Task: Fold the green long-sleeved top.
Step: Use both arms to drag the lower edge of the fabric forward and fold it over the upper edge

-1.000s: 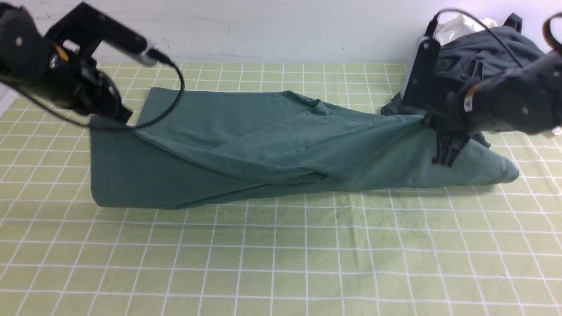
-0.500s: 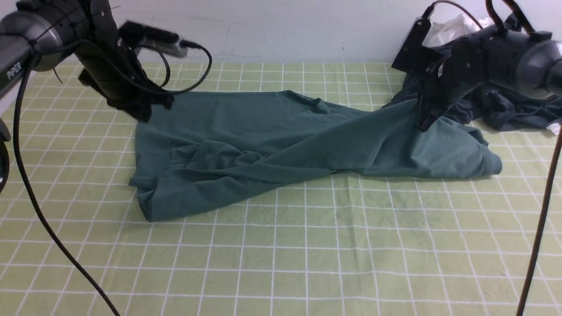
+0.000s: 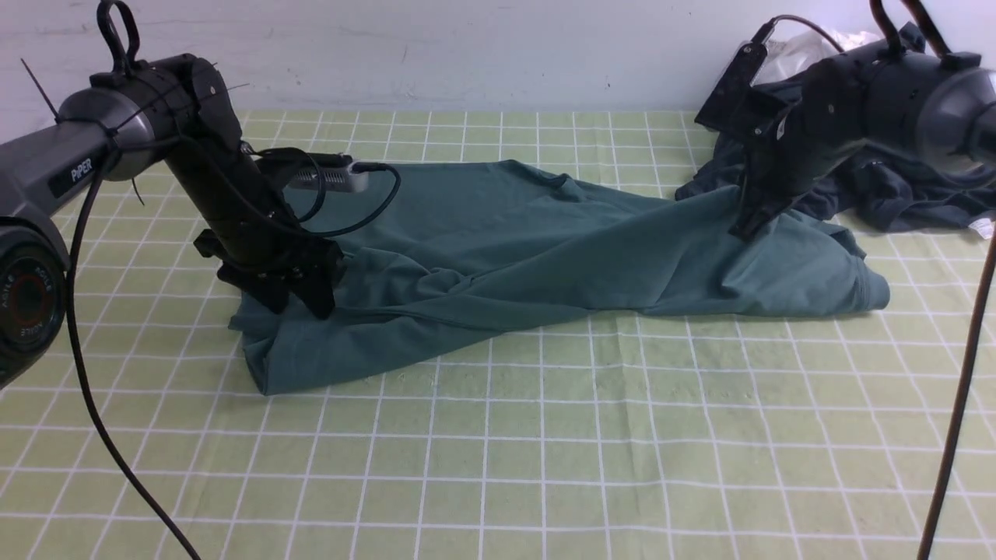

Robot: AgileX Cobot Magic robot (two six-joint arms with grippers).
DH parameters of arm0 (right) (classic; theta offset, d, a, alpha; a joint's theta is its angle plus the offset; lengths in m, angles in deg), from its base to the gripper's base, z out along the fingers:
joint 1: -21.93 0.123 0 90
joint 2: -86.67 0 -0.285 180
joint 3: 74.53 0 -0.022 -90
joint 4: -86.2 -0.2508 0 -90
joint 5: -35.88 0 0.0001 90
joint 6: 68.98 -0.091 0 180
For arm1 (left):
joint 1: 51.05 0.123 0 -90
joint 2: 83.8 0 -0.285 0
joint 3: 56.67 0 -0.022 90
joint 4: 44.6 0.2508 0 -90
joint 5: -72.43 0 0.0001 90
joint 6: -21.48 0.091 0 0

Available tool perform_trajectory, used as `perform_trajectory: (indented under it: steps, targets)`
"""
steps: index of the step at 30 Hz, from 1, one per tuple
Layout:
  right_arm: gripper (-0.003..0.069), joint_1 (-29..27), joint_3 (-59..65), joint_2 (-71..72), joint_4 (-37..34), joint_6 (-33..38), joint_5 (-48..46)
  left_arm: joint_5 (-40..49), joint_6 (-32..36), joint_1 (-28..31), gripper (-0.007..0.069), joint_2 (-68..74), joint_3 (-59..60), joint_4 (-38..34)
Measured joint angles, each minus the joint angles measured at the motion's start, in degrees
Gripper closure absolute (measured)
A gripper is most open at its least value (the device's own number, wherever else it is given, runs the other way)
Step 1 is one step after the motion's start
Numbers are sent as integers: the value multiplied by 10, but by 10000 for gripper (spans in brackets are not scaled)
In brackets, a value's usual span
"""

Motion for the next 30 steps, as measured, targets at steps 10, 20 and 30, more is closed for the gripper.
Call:
perform_trajectory:
  steps: [10,20,30]
  targets:
    - [662,0,0,0,0,2,-5,0,4,0,610,-26,5,-7]
    - [662,-4,-4,0,-3,0,-29,-103,37,14,616,-140,-27,40]
    - [662,-9,-4,-1,-11,-4,46,-425,-27,42,617,-86,-43,44]
